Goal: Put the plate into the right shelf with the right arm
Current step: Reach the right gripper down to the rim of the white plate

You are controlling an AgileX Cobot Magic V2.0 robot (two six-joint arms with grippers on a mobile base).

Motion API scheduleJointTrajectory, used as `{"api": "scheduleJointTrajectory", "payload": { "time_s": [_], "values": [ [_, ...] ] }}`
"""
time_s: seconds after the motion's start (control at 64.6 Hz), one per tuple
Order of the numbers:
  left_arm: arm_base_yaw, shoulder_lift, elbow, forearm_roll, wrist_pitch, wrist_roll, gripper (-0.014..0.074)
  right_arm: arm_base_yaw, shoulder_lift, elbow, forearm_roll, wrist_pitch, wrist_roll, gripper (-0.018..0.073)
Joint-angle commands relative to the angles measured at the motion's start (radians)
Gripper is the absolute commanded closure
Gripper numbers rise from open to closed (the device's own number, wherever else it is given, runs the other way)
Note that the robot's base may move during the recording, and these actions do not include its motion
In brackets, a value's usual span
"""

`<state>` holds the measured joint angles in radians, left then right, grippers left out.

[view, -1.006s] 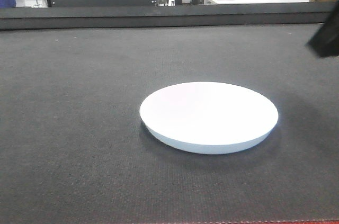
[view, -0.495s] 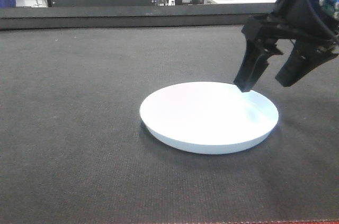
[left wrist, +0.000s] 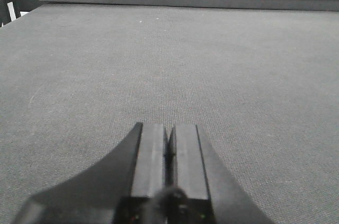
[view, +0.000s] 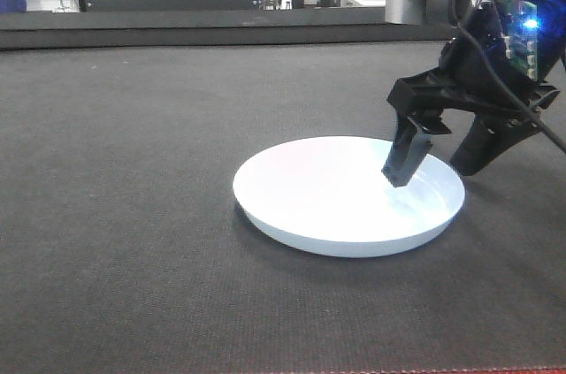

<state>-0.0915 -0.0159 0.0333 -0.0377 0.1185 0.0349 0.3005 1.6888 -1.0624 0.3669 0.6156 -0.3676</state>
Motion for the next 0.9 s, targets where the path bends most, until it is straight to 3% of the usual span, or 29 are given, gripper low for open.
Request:
{"api": "scheduleJointTrajectory", "payload": {
  "time_s": [0.0, 0.17, 0.449, 0.882],
  "values": [
    [-0.002, -0.005, 0.008, -0.004, -0.086, -0.003, 0.0643, -0.006, -0.041, -0.032, 0.02, -0.047, -0.013, -0.0072],
    [-0.002, -0.005, 0.008, -0.004, -0.086, -0.003, 0.0643, -0.006, -0.039, -0.032, 0.02, -0.046, -0.013, -0.0019],
    [-0.002, -0.005, 0.008, -0.004, -0.086, -0.003, 0.0643, -0.006, -0.036, -0.032, 0.02, -0.025, -0.013, 0.0261],
    [-0.002, -0.005, 0.008, -0.004, -0.086, -0.003, 0.0643, -0.006, -0.027, -0.031, 0.017, -0.043, -0.013, 0.0272]
  ]
}}
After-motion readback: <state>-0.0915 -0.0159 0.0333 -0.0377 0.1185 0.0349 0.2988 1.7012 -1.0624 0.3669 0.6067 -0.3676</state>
